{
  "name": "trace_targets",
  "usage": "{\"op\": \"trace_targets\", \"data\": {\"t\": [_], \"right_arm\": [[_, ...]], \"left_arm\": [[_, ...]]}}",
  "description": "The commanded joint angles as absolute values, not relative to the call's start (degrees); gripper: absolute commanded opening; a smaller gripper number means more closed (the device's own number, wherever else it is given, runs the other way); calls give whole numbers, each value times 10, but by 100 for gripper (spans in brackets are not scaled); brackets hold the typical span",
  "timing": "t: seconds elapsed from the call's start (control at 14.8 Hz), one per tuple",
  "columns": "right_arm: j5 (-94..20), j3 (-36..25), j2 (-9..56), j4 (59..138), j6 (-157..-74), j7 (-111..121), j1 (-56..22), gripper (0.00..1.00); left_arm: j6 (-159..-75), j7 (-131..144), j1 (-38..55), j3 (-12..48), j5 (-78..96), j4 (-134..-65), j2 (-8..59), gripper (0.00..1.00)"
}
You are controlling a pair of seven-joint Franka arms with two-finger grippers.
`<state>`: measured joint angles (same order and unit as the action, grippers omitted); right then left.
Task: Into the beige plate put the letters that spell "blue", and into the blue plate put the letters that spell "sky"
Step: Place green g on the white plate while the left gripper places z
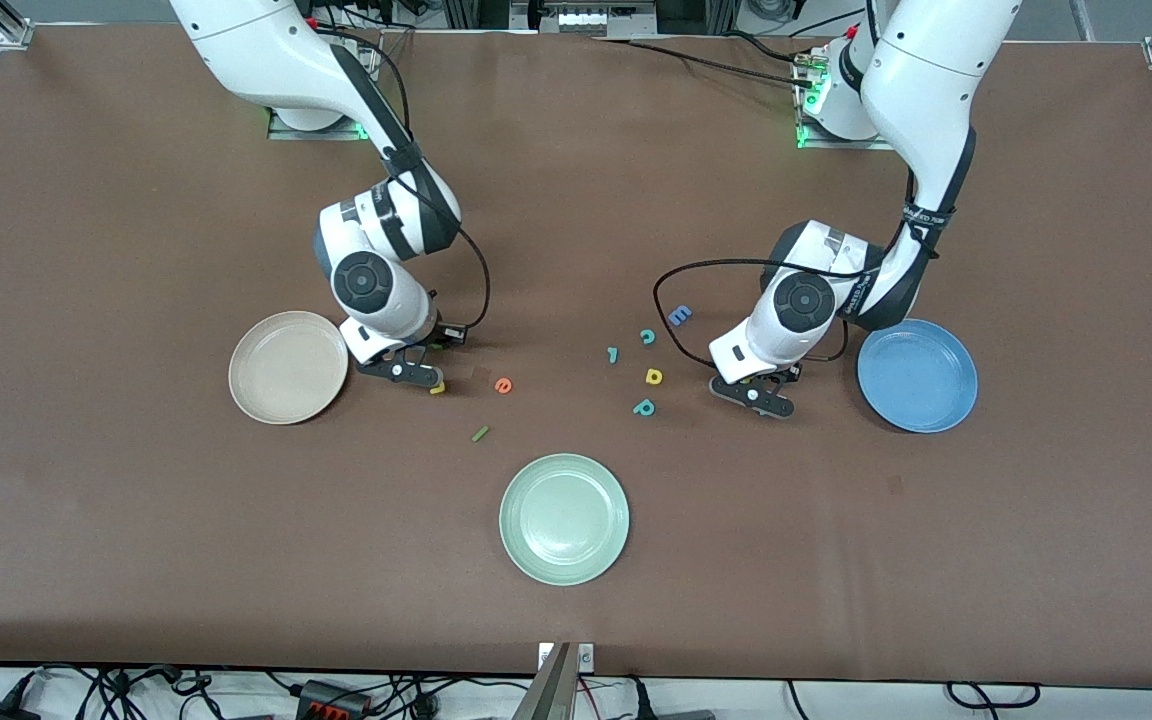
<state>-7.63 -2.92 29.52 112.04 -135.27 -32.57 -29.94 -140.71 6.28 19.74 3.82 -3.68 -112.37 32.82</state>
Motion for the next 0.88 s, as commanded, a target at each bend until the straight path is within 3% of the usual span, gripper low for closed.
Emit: {"op": "trace_targets", "data": {"t": [0.0, 0.14, 0.27, 0.47, 0.68, 0.74, 0.81], "right_arm": [[-71, -36, 255, 1108, -1287, -285, -254, 5], [-69, -65, 254, 1086, -1239, -237, -230, 5], [-66, -97, 258, 1085, -1230, -154, -208, 5], [-65, -107, 279, 1085, -1230, -73, -157, 5], [-66, -107, 297, 1085, -1238, -71, -151, 8], [-67, -107, 299, 1085, -1244, -76, -150, 33], [-69, -108, 304, 1084, -1255, -81, -151, 99]], "left_arm": [[-1412, 57, 195, 37, -49, -1118, 331, 31], [-1412, 55, 195, 37, -49, -1118, 330, 17], [-1409, 57, 194, 37, -48, -1118, 326, 10], [-1375, 43, 186, 30, -48, -1117, 293, 9], [-1233, -9, 134, 33, -48, -1063, 273, 10], [-1190, -30, 120, 33, -48, -1042, 273, 10], [-1160, -47, 109, 30, -48, -1030, 272, 10]]}}
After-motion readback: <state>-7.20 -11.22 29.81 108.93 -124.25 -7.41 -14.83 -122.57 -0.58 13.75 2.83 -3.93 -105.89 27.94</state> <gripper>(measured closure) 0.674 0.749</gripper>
